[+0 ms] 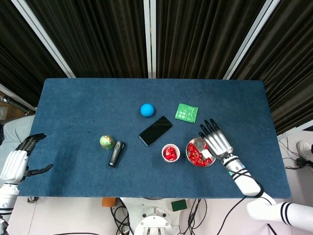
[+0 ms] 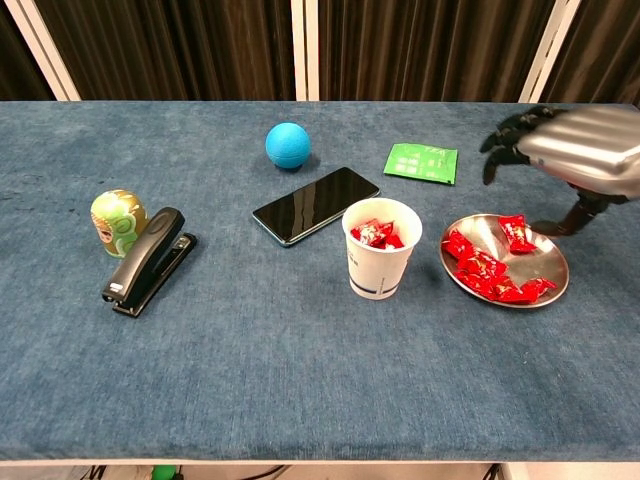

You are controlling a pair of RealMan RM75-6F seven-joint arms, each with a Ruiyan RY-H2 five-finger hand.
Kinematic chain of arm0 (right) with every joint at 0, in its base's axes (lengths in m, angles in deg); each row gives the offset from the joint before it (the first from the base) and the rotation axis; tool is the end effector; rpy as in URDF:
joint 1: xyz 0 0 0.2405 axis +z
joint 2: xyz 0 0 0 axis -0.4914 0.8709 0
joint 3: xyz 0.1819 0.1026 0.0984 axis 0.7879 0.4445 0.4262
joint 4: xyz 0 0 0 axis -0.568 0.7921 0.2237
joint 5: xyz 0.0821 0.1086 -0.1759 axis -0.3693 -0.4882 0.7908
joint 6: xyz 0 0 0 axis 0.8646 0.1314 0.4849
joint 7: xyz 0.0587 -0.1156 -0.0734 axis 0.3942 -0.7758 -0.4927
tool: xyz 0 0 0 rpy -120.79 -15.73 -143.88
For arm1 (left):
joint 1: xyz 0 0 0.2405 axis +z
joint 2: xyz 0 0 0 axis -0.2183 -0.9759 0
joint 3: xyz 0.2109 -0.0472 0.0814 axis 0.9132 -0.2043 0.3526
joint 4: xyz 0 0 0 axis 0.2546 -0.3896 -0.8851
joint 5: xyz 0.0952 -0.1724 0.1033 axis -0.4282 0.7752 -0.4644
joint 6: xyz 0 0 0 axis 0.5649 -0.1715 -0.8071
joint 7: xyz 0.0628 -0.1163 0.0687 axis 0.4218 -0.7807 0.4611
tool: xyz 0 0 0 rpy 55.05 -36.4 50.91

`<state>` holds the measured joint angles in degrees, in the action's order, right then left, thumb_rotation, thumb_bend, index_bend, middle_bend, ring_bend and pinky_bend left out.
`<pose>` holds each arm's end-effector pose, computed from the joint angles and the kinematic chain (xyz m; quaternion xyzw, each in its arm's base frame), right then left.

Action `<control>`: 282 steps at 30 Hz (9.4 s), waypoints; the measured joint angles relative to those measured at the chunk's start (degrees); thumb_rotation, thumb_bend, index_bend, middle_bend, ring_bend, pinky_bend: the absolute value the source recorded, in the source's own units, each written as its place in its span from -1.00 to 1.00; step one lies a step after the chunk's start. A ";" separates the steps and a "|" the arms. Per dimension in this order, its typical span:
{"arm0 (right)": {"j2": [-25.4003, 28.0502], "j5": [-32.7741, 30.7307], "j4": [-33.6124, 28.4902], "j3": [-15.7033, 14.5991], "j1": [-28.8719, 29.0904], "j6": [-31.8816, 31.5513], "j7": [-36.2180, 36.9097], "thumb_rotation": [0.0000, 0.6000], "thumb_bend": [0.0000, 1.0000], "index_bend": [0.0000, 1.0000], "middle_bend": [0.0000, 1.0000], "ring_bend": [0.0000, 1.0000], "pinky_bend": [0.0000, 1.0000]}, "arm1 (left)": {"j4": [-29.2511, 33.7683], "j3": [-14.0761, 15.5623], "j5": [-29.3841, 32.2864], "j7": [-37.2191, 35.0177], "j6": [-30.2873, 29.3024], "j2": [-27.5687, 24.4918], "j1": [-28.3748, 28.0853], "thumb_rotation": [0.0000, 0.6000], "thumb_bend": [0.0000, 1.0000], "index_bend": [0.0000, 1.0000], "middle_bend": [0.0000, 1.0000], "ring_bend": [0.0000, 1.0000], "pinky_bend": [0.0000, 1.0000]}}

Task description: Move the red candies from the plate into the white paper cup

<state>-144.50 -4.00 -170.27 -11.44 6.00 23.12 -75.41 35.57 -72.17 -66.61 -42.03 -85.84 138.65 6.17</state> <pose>-0.1851 -0.2955 -0.0013 0.8131 -0.2344 0.2420 0.4748 -0.3175 0.1897 0.1245 -0.5513 -0.4663 -0.4785 0.4997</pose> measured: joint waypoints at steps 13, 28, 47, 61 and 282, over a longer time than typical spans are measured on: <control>-3.14 -3.85 4.07 -0.69 0.57 2.01 -2.66 1.00 -0.47 -0.29 -0.84 -1.00 -1.00 | -0.16 0.17 -0.03 -0.08 0.38 0.13 -0.13 1.00 -0.81 -0.63 -0.69 -0.75 -0.50; -3.44 -4.93 4.48 -1.27 0.46 1.39 -3.68 1.00 -0.47 -0.24 -0.84 -1.00 -1.00 | -0.50 0.20 0.05 -0.47 0.54 0.23 -0.22 1.00 -0.81 -0.63 -0.69 -0.75 -0.50; -4.30 -5.00 5.29 -1.95 0.46 1.02 -4.36 1.00 -0.45 -0.11 -0.84 -1.00 -1.00 | -0.61 0.21 0.14 -0.46 0.67 0.34 -0.27 1.00 -0.81 -0.63 -0.69 -0.75 -0.50; -4.49 -1.20 5.79 -1.89 0.23 0.11 -0.30 1.00 -0.44 -0.13 -0.83 -1.00 -1.00 | -0.69 0.24 0.22 -0.46 0.68 0.38 -0.21 1.00 -0.81 -0.63 -0.69 -0.75 -0.50; -5.33 13.90 -5.44 2.79 5.75 1.44 8.07 1.00 -0.27 -0.10 -0.78 -1.00 -1.00 | -1.27 -0.15 0.37 -1.72 -0.90 0.16 0.72 1.00 -0.81 -0.61 -0.69 -0.75 -0.50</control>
<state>-149.82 9.90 -175.72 -8.66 11.75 24.55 -67.35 34.30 -72.32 -66.23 -43.75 -86.73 138.81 6.89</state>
